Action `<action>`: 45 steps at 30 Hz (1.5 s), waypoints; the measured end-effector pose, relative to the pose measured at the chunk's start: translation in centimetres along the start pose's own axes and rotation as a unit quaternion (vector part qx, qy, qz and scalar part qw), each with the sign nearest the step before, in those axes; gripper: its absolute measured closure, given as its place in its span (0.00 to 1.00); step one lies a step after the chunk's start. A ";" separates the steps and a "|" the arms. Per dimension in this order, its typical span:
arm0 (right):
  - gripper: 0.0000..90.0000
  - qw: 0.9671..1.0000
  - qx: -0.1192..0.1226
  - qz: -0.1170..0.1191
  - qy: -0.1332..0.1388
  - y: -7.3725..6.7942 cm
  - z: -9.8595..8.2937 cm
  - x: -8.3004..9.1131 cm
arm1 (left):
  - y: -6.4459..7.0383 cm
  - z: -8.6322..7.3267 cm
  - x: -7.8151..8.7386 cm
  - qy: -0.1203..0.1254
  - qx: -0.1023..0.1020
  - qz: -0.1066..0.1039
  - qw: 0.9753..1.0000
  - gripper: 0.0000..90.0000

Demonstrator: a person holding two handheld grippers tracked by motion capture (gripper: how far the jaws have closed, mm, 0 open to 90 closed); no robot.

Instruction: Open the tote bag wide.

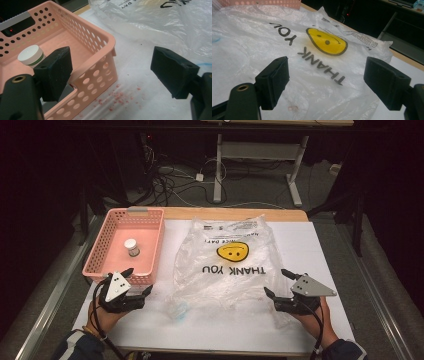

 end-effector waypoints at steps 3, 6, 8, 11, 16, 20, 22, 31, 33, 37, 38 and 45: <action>0.27 1.000 0.002 -0.013 0.005 0.7 0.2 -0.1 | 0.1 -0.1 0.1 -0.004 -0.001 0.001 1.000 0.19; 0.30 0.999 0.013 -0.039 -0.004 2.3 0.7 -0.5 | 0.0 -0.2 0.4 -0.003 0.000 0.007 1.000 0.19; 0.34 0.998 0.011 -0.054 -0.013 4.3 1.0 -1.1 | -0.1 -0.2 0.5 -0.001 0.002 0.009 1.000 0.19; 0.38 0.997 0.014 -0.073 -0.032 6.8 1.3 -2.7 | -0.2 -0.2 0.4 -0.002 0.005 0.010 1.000 0.19; 0.42 0.992 0.002 -0.060 -0.115 11.1 1.0 -8.5 | -0.2 -0.3 0.2 -0.009 0.003 0.007 1.000 0.19; 0.46 0.982 -0.011 -0.070 -0.173 13.6 0.3 -13.1 | -0.1 -0.3 0.2 -0.008 0.003 0.004 1.000 0.19; 0.49 0.978 -0.023 -0.071 -0.192 14.5 0.0 -14.6 | -0.1 -0.3 0.3 -0.007 0.003 0.002 1.000 0.19; 0.73 0.959 -0.096 -0.062 -0.261 16.0 -2.4 -18.4 | -0.2 -0.5 0.3 -0.002 0.004 -0.002 1.000 0.19; 0.83 0.955 -0.105 -0.056 -0.271 16.0 -2.9 -18.5 | -0.2 -0.5 0.4 -0.001 0.008 -0.003 1.000 0.19; 1.00 0.950 -0.155 -0.023 -0.269 16.0 -4.0 -18.3 | -0.1 -0.5 0.4 -0.002 0.008 -0.003 1.000 0.19; 1.00 0.950 -0.155 -0.023 -0.269 16.0 -4.0 -18.3 | -0.1 -0.5 0.4 -0.002 0.008 -0.003 1.000 0.19; 1.00 0.947 -0.179 -0.048 -0.264 16.4 -4.2 -16.2 | -0.3 -0.4 0.6 0.000 0.009 -0.002 1.000 0.20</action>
Point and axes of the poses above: each handheld gripper's, and its own axes: x roughly backward along the jaws, z roughly out of its top, y roughly to its right, the point moved 1 cm from there along -x, roughly forward along the jaws, and after that the axes turned 14 degrees about x, right-handed, at the moved point
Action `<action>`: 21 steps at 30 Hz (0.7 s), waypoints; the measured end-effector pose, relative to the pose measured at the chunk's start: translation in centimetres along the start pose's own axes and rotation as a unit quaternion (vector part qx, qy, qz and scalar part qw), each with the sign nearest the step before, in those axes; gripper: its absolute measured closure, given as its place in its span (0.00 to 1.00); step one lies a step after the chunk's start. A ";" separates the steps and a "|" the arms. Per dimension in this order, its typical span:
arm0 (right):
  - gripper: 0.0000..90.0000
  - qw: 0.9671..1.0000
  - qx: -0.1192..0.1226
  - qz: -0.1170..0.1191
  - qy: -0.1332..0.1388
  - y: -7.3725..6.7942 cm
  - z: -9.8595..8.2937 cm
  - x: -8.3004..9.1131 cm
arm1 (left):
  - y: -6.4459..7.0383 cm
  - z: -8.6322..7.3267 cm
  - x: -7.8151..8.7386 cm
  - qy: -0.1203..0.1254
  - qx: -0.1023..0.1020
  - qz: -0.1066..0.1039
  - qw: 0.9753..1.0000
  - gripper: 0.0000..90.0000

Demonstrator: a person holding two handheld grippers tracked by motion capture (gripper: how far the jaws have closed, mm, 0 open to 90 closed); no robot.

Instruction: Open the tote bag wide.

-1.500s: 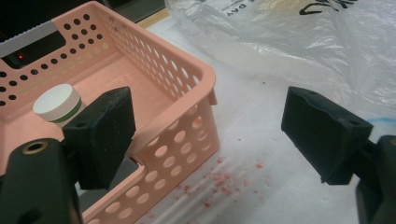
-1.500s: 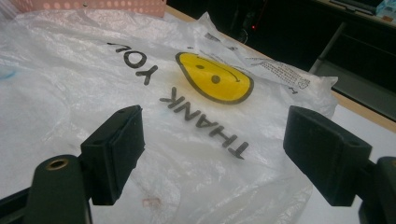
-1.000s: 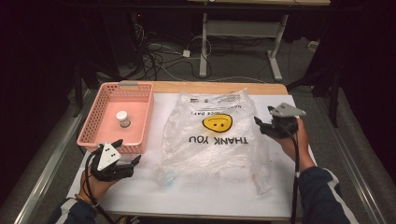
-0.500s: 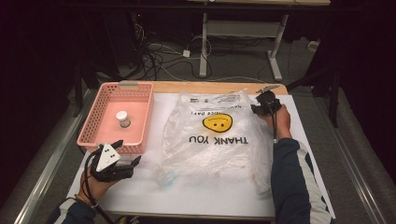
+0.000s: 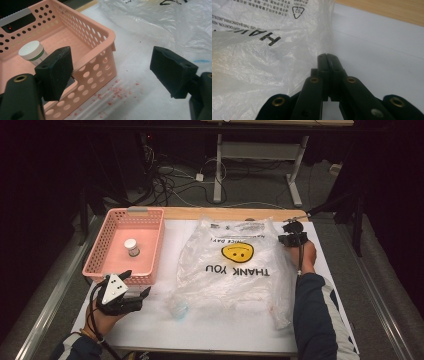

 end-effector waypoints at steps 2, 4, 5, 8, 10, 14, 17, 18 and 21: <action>1.00 1.000 0.004 0.001 -0.004 0.2 -0.7 0.7 | 0.0 0.0 0.1 0.001 0.001 0.000 1.000 0.20; 1.00 1.000 0.019 0.003 -0.009 0.1 -1.7 1.5 | 0.0 0.0 0.2 0.003 0.001 0.001 1.000 0.20; 1.00 1.000 0.027 0.002 -0.015 0.0 -2.2 1.9 | 0.0 0.0 0.2 0.004 0.001 0.001 1.000 0.20; 1.00 0.999 0.030 0.016 -0.015 -0.2 -3.6 3.1 | 0.1 0.0 0.3 0.003 0.000 0.004 1.000 0.20; 1.00 0.999 0.036 0.023 -0.016 -0.6 -4.7 4.3 | 0.1 0.1 0.3 0.003 -0.001 0.005 1.000 0.20; 1.00 0.998 0.052 0.017 -0.008 -1.3 -6.8 6.4 | 0.2 0.1 0.4 0.005 -0.002 0.007 1.000 0.20; 1.00 0.998 0.068 0.012 -0.009 -2.0 -7.9 7.6 | 0.3 0.2 0.5 0.006 -0.003 0.008 1.000 0.20; 1.00 0.997 0.072 0.017 -0.008 -2.3 -8.3 8.0 | 0.3 0.2 0.5 0.006 -0.004 0.008 1.000 0.20; 1.00 0.996 0.084 0.028 -0.006 -3.3 -9.5 9.4 | 0.3 0.2 0.5 0.005 -0.006 0.008 1.000 0.20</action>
Point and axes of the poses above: each handheld gripper's, and its own axes: x roughly backward along the jaws, z roughly out of its top, y roughly to its right, the point moved 1 cm from there along -x, roughly forward along the jaws, and after that the axes turned 14 degrees about x, right-handed, at the moved point
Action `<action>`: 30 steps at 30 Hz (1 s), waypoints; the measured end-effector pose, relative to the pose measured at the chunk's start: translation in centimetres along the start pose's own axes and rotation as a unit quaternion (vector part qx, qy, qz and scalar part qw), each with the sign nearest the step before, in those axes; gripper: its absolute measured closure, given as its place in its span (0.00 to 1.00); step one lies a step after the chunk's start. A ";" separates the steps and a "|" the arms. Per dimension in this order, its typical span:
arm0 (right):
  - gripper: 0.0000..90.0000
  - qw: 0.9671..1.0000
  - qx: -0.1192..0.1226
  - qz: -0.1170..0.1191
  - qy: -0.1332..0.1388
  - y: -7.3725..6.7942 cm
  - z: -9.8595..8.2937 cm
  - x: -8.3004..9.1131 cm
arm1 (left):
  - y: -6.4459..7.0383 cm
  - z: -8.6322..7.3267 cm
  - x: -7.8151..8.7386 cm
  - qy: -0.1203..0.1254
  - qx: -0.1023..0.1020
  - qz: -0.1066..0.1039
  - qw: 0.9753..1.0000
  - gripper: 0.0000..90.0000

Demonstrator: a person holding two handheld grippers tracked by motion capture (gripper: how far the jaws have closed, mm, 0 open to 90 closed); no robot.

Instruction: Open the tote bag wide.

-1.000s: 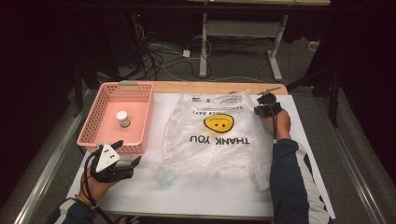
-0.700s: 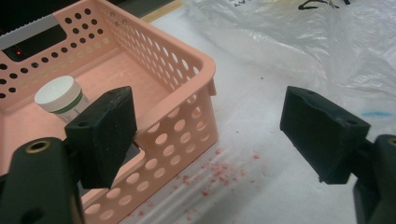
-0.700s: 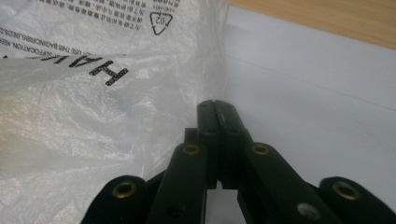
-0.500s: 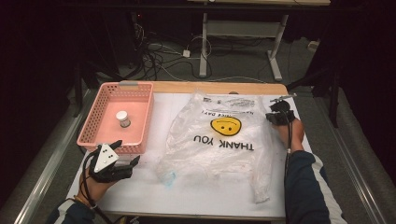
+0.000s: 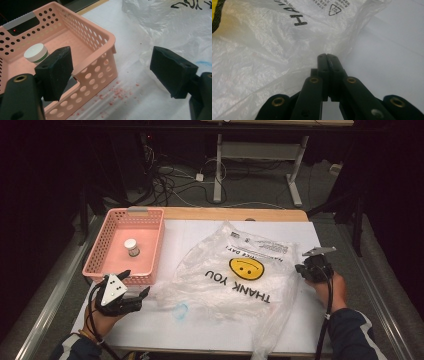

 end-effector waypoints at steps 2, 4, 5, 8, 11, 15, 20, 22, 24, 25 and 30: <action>0.99 1.000 0.007 0.000 0.002 -0.6 -0.4 0.6 | 0.1 0.0 -0.1 -0.002 -0.001 -0.002 1.000 0.20; 0.95 1.000 0.014 0.001 0.007 -1.2 -0.6 1.5 | 0.1 0.0 -0.2 -0.003 -0.003 -0.003 1.000 0.20; 0.93 1.000 0.017 -0.001 0.011 -1.4 -0.7 1.8 | 0.1 0.0 -0.2 -0.003 -0.003 -0.003 1.000 0.20; 0.82 0.999 0.025 -0.018 0.033 -2.0 -0.2 3.5 | 0.2 0.1 -0.2 -0.003 -0.005 -0.002 1.000 0.20; 0.79 0.994 0.062 -0.017 0.086 -3.5 1.1 5.5 | 0.2 0.1 -0.3 -0.002 -0.006 -0.002 1.000 0.20; 0.76 0.980 0.120 0.053 0.151 -7.3 3.4 7.2 | 0.3 0.1 -0.4 -0.005 -0.008 -0.003 1.000 0.20; 0.69 0.960 0.184 0.137 0.159 -13.0 5.9 6.8 | 0.4 0.1 -0.4 -0.006 -0.008 -0.002 1.000 0.20; 0.66 0.950 0.212 0.168 0.156 -15.2 6.6 6.3 | 0.4 0.1 -0.4 -0.007 -0.008 -0.002 1.000 0.20; 0.63 0.941 0.237 0.192 0.150 -17.0 7.2 5.6 | 0.4 0.1 -0.4 -0.007 -0.007 -0.001 1.000 0.20; 0.63 0.939 0.242 0.199 0.141 -17.9 7.5 5.2 | 0.4 0.0 -0.4 -0.008 -0.008 -0.001 1.000 0.20; 0.60 0.928 0.284 0.221 0.100 -20.3 8.1 3.0 | 0.5 0.0 -0.5 -0.010 -0.009 -0.001 1.000 0.20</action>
Point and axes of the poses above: each handheld gripper's, and its own axes: x roughly backward along the jaws, z roughly out of its top, y roughly to its right, the point moved 1 cm from there along -x, roughly forward along the jaws, and after that the axes turned 14 degrees about x, right-handed, at the moved point
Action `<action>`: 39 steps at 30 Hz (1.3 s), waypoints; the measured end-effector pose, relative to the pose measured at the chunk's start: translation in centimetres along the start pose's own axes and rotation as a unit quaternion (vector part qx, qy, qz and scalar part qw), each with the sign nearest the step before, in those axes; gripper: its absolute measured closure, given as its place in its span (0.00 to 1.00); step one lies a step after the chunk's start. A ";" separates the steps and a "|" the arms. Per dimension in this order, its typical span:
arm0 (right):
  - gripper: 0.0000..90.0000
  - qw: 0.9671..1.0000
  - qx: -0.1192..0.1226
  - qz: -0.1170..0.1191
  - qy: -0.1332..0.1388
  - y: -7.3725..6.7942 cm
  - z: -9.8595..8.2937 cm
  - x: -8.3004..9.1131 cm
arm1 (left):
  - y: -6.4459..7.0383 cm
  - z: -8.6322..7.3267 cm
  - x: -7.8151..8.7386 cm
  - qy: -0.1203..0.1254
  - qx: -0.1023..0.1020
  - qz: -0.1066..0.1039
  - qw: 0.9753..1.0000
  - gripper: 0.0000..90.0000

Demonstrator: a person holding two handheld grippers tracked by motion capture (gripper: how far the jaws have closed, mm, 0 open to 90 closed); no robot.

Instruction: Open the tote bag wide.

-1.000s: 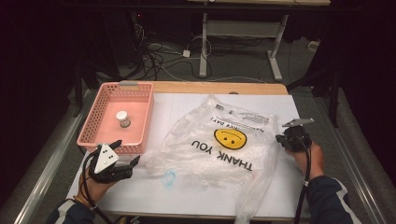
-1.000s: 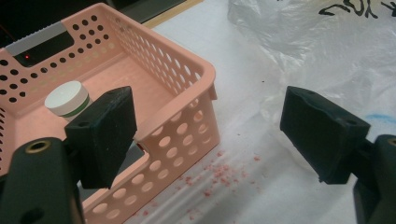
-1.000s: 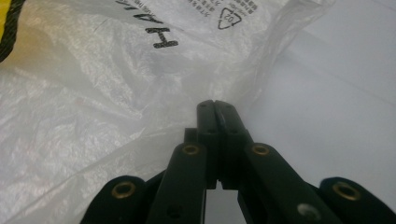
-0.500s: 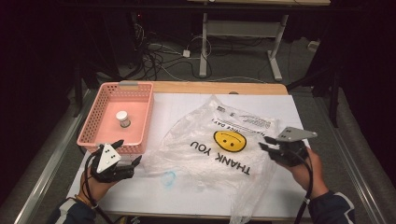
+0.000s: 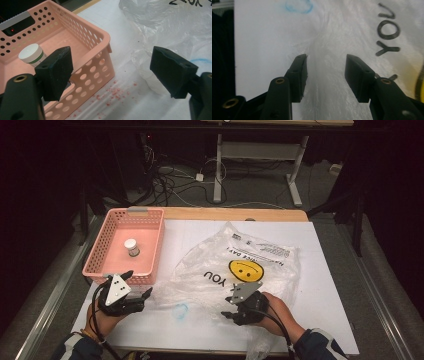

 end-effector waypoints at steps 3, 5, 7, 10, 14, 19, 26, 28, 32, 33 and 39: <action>0.61 1.000 0.010 0.002 -0.022 0.0 0.1 -1.3 | 0.0 0.0 -0.1 -0.001 0.000 -0.002 1.000 0.20; 0.65 0.999 0.011 0.013 -0.030 0.1 0.0 -2.0 | 0.0 0.0 -0.1 -0.002 0.000 -0.003 1.000 0.20; 0.74 0.999 0.008 0.017 -0.039 0.1 0.0 -2.6 | 0.0 0.0 -0.2 -0.004 -0.001 -0.005 1.000 0.20; 0.90 0.999 0.007 0.026 -0.037 0.1 -0.1 -3.0 | 0.0 0.0 -0.2 -0.006 -0.003 -0.006 1.000 0.20; 1.00 0.999 -0.005 0.013 -0.047 0.4 -0.3 -2.9 | 0.1 -0.1 -0.2 -0.008 -0.003 -0.006 1.000 0.20; 1.00 0.999 -0.020 -0.024 -0.032 1.1 0.0 -2.5 | -0.1 0.1 -0.3 -0.008 -0.005 -0.005 1.000 0.20; 1.00 0.995 -0.035 -0.088 0.001 3.3 1.1 -2.1 | -0.9 0.8 0.0 0.005 0.006 0.001 1.000 0.20; 1.00 0.993 -0.049 -0.106 0.014 4.3 1.3 -1.9 | -1.2 0.9 0.1 0.005 0.010 0.004 1.000 0.20; 1.00 0.984 -0.068 -0.160 0.042 6.4 1.9 -1.4 | -2.3 1.9 0.4 0.010 0.022 0.017 1.000 0.20; 1.00 0.981 -0.072 -0.170 0.050 6.6 2.0 -1.2 | -2.6 2.1 0.5 0.011 0.023 0.021 0.999 0.20; 1.00 0.967 -0.066 -0.229 0.094 7.1 3.1 1.6 | -4.2 3.6 0.4 0.012 0.033 0.046 0.998 0.20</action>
Point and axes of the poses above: each handheld gripper's, and its own axes: x roughly backward along the jaws, z roughly out of its top, y roughly to its right, the point moved 1 cm from there along -x, roughly forward along the jaws, and after that the axes turned 14 degrees about x, right-handed, at the moved point
